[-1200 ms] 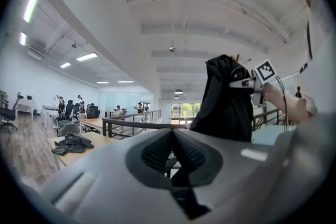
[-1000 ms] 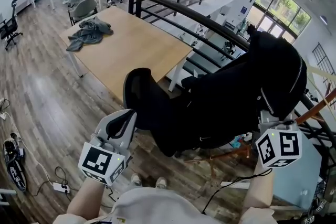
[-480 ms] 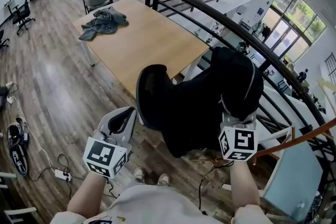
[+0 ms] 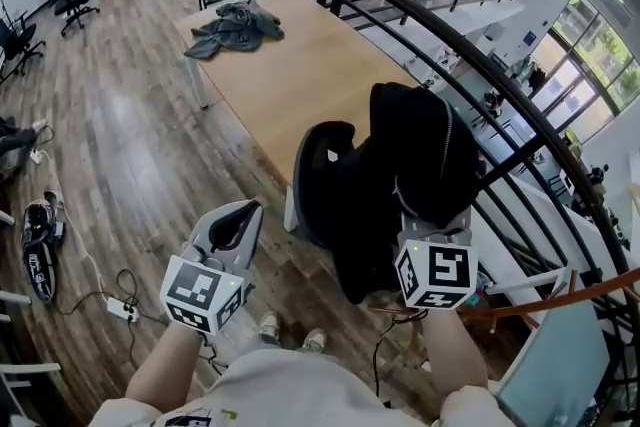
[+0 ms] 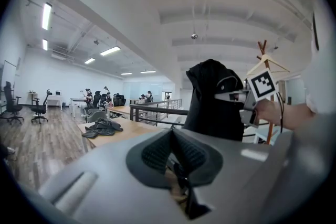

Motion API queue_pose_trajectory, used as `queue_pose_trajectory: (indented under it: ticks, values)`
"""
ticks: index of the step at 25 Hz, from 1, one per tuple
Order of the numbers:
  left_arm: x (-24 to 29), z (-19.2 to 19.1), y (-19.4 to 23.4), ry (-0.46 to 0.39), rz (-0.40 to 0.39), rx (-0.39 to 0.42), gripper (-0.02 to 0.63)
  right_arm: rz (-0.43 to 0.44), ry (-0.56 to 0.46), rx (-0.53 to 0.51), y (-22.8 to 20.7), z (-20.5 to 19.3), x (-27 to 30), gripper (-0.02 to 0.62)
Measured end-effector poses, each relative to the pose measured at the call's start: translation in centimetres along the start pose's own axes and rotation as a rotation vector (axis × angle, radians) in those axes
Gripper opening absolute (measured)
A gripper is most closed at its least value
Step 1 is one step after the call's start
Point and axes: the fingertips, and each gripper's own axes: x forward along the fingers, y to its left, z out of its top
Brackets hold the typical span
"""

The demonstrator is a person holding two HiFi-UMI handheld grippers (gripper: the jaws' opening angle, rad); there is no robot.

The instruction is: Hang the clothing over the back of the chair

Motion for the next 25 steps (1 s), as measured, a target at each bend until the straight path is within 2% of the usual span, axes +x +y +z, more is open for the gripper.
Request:
queue_pose_trajectory:
  ticks: [7, 11, 17, 25]
  values:
    - [-3.2, 1.5, 2.1, -0.037, 0.061, -0.019, 0.003, 0.113, -0.114, 0.010, 6.0, 5.9, 1.3, 0.179]
    - [-4.9, 2.1, 3.3, -0.050, 0.076, -0.033, 0.003, 0.183, -0.123, 0.018, 10.4, 7.3, 1.4, 0.179]
    - [-8.0, 1.8, 5.8, -0.057, 0.139, -0.050, 0.002, 0.306, -0.095, 0.015, 17.7, 6.6, 1.8, 0.179]
    - [-10.0, 1.2, 9.6, -0.077, 0.224, -0.100, 0.002, 0.454, -0.008, -0.011, 25.2, 2.5, 3.5, 0.179]
